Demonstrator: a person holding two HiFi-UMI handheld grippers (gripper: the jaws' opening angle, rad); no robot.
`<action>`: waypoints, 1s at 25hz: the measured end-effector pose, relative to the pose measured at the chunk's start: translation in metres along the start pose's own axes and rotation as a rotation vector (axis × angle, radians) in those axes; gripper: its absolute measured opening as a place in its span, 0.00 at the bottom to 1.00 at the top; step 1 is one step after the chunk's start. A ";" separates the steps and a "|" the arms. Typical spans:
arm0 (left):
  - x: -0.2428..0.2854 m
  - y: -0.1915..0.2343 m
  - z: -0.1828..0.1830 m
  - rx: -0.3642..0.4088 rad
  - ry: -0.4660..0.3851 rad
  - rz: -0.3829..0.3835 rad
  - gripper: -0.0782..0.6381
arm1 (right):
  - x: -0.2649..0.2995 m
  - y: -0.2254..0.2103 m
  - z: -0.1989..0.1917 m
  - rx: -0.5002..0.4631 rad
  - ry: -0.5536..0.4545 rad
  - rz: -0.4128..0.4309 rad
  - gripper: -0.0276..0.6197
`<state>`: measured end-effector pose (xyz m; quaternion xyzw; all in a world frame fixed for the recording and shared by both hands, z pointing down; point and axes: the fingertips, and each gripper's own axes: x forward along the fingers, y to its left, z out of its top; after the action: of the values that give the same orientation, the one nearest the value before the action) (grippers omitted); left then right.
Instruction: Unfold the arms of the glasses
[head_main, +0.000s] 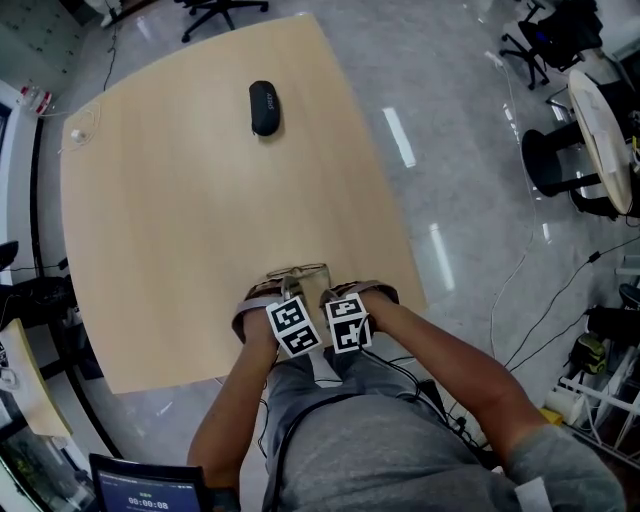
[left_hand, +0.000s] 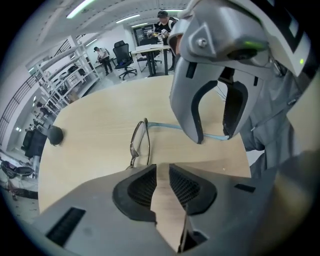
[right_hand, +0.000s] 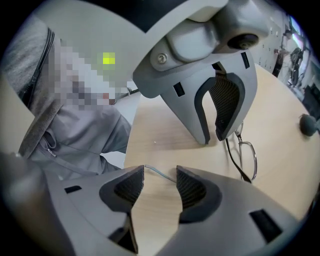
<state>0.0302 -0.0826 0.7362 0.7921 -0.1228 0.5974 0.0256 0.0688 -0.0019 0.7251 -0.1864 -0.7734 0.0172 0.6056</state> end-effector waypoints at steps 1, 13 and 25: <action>-0.002 0.000 -0.001 0.029 0.005 0.003 0.22 | 0.000 0.000 0.001 0.004 -0.004 0.003 0.33; -0.003 0.010 0.004 0.085 0.060 0.049 0.23 | -0.001 0.003 -0.004 -0.008 -0.011 0.024 0.33; -0.002 0.010 0.000 0.148 0.114 0.062 0.23 | -0.003 0.001 -0.001 0.047 -0.032 0.030 0.33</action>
<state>0.0279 -0.0917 0.7329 0.7523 -0.1010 0.6495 -0.0442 0.0702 -0.0016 0.7225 -0.1833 -0.7797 0.0472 0.5969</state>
